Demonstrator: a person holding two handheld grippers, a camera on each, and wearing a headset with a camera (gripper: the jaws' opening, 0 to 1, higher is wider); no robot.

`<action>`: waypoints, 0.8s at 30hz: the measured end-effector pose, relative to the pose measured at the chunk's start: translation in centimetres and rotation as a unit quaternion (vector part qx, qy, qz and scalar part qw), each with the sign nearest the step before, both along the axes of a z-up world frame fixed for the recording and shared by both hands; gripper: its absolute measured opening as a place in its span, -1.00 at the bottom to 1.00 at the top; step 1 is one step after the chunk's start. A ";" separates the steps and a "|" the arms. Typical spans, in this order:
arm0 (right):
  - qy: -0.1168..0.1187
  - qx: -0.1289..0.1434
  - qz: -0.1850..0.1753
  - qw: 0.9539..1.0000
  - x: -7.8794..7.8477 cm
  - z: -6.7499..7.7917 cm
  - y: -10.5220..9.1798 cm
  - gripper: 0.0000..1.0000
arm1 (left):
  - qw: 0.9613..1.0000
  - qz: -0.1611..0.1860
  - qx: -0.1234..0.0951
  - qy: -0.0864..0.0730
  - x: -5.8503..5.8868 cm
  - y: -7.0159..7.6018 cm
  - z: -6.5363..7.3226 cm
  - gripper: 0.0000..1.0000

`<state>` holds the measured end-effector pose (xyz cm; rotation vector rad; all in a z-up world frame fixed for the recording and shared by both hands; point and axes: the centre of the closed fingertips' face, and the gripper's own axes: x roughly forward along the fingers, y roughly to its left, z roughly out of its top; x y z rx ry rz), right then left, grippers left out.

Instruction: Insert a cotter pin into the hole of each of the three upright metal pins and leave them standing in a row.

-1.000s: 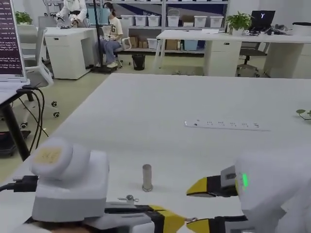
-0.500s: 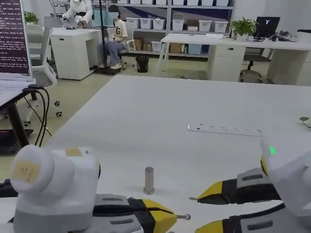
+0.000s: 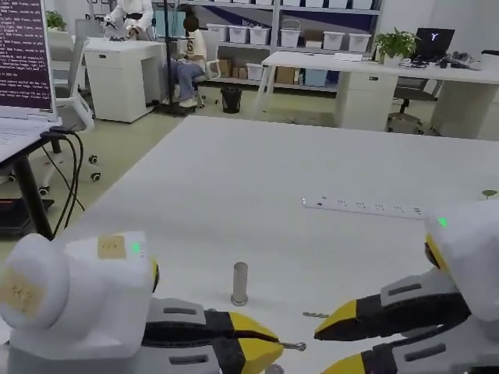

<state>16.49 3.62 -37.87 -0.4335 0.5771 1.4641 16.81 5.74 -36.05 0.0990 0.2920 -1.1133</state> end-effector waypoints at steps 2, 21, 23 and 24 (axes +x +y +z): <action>0.007 0.002 0.003 1.000 -0.2 -0.1 0.2 -0.57 | 1.000 -0.004 -0.003 -0.002 -0.1 0.0 0.2 -1.00; 0.052 0.026 0.000 0.998 -0.8 -0.5 1.0 -0.89 | 1.000 -0.026 0.000 0.002 -1.0 -0.6 -0.2 -1.00; 0.050 0.022 0.000 0.999 -0.7 -0.8 1.0 -0.89 | 1.000 -0.026 -0.004 0.004 -1.0 -0.6 -0.2 -1.00; 0.044 0.013 -0.002 0.999 -0.5 -1.1 0.9 -0.91 | 1.000 -0.025 -0.006 0.004 -1.0 -0.6 -0.2 -1.00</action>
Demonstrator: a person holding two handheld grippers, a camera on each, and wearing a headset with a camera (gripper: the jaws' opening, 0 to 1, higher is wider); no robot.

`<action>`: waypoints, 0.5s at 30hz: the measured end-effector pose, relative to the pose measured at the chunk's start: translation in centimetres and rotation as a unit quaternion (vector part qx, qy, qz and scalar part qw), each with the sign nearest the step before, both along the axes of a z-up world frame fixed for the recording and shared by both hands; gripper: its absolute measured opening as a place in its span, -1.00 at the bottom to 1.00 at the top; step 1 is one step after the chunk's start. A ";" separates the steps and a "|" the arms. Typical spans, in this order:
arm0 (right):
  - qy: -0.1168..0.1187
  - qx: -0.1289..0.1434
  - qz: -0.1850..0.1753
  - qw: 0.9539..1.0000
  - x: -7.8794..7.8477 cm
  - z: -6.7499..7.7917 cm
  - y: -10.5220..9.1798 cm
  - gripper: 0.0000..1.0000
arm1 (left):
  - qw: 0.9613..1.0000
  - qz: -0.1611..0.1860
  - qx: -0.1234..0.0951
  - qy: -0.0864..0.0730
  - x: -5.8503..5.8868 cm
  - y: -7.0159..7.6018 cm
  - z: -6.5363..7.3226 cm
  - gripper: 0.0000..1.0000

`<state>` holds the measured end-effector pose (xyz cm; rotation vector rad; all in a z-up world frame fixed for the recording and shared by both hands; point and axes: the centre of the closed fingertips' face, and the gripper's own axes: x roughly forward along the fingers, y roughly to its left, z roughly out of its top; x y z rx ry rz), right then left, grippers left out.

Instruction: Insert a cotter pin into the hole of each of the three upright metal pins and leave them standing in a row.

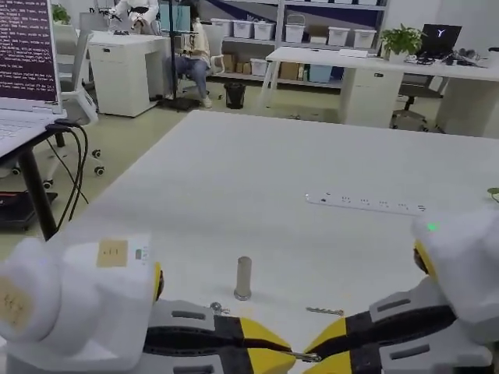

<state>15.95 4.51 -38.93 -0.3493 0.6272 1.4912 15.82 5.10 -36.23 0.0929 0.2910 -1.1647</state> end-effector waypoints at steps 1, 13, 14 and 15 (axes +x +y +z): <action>-0.004 -0.004 0.001 1.000 0.1 -0.1 -0.1 -0.94 | 1.000 0.000 -0.002 0.001 0.0 0.0 0.0 -1.00; 0.016 0.013 0.006 1.000 -0.2 0.2 0.2 -1.00 | 1.000 -0.004 0.002 0.006 -0.2 0.1 -0.3 -1.00; 0.016 0.014 0.007 1.000 -0.2 0.3 0.2 -1.00 | 1.000 -0.004 0.002 0.007 -0.2 0.1 -0.4 -1.00; 0.014 0.012 0.009 1.000 -0.3 0.3 0.1 -1.00 | 1.000 -0.004 0.003 0.008 -0.2 0.1 -0.4 -1.00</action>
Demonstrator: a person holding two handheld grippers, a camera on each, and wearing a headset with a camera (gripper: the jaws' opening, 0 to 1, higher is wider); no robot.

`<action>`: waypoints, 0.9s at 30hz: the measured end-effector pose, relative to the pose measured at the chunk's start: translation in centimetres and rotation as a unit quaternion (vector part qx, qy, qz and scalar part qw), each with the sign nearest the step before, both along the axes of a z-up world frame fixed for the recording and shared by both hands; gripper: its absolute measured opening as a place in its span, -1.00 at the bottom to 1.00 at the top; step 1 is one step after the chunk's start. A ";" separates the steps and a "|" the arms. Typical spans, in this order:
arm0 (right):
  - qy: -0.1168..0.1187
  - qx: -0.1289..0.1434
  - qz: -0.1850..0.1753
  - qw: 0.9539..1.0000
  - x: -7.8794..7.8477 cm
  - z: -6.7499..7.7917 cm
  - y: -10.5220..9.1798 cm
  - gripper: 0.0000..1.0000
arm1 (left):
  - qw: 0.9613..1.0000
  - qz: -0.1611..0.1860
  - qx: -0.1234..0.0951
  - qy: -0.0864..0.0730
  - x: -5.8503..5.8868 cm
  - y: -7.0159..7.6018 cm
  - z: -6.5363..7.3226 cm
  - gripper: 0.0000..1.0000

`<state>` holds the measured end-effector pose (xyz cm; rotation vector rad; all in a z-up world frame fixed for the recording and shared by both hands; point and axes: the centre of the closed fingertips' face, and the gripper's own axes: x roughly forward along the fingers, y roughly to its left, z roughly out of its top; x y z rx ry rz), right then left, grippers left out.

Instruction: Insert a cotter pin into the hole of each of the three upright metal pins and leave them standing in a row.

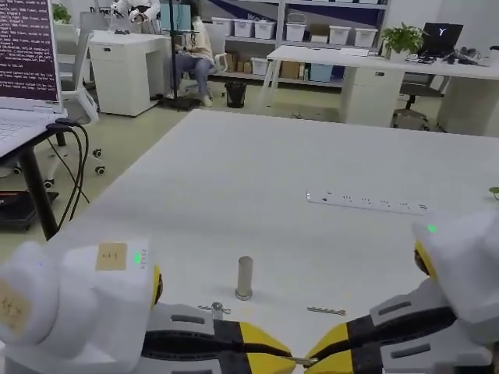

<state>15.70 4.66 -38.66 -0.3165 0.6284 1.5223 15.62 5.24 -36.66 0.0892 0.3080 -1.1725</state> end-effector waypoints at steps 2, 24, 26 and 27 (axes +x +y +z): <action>-0.003 -0.001 0.002 1.000 0.0 0.0 0.0 -1.00 | 1.000 -0.002 0.004 0.003 0.0 0.0 -0.2 -1.00; -0.041 -0.012 0.008 0.999 0.1 0.9 -1.2 -1.00 | 1.000 -0.003 0.014 0.027 1.0 -0.6 -0.9 -0.89; -0.041 -0.011 -0.005 0.999 0.5 0.9 -1.3 -1.00 | 0.999 0.004 0.023 0.031 1.4 -0.4 -1.1 -0.80; -0.041 -0.011 -0.012 0.999 0.7 0.9 -1.5 -1.00 | 0.999 0.007 0.026 0.029 1.6 -0.3 -1.2 -0.75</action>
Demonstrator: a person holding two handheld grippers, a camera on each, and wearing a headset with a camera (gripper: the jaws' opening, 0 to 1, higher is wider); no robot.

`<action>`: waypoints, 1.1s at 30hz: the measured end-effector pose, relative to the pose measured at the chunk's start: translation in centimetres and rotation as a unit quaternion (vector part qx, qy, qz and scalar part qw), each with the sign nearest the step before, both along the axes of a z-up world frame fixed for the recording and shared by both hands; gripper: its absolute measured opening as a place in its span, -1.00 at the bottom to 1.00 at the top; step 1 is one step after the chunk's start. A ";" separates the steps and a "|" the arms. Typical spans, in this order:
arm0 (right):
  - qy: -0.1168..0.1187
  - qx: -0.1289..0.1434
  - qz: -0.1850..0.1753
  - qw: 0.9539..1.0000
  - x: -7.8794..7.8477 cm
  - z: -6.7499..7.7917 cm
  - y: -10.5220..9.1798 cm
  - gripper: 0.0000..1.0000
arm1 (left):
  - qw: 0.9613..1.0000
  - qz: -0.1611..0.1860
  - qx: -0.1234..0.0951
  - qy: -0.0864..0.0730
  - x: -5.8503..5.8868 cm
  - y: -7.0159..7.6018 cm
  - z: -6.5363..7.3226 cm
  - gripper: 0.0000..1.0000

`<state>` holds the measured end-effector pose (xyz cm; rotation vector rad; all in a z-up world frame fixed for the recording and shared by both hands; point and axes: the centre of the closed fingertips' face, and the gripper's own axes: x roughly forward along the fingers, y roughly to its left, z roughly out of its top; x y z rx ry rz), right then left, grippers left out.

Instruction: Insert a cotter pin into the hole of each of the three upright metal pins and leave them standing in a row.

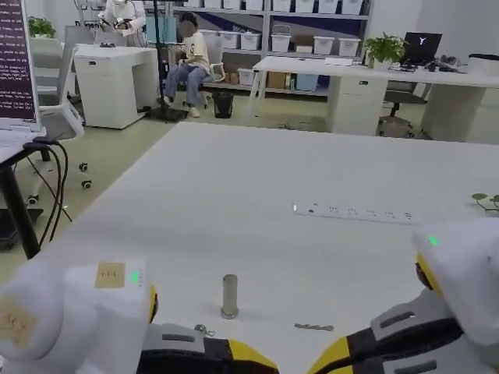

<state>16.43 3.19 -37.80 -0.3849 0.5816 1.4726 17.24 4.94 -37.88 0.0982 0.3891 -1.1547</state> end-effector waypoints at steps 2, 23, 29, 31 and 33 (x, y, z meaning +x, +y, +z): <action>-0.002 0.000 -0.009 1.000 0.3 -0.1 -0.2 -1.00 | 1.000 0.004 0.001 -0.001 0.2 0.1 0.0 -0.70; -0.022 -0.066 -0.047 0.997 1.1 -4.6 -2.5 -1.00 | 0.997 -0.025 0.069 0.008 1.1 0.3 -3.4 -0.62; -0.022 -0.068 -0.050 0.996 1.1 -5.3 -2.4 -1.00 | 0.995 -0.041 0.086 0.009 1.2 0.1 -4.0 -0.64; -0.028 -0.076 -0.045 0.996 1.1 -5.6 -2.4 -1.00 | 0.994 -0.045 0.095 0.007 1.3 0.1 -4.2 -0.65; -0.029 -0.077 -0.044 0.996 1.1 -5.7 -2.3 -1.00 | 0.994 -0.050 0.100 0.006 1.3 0.0 -4.3 -0.65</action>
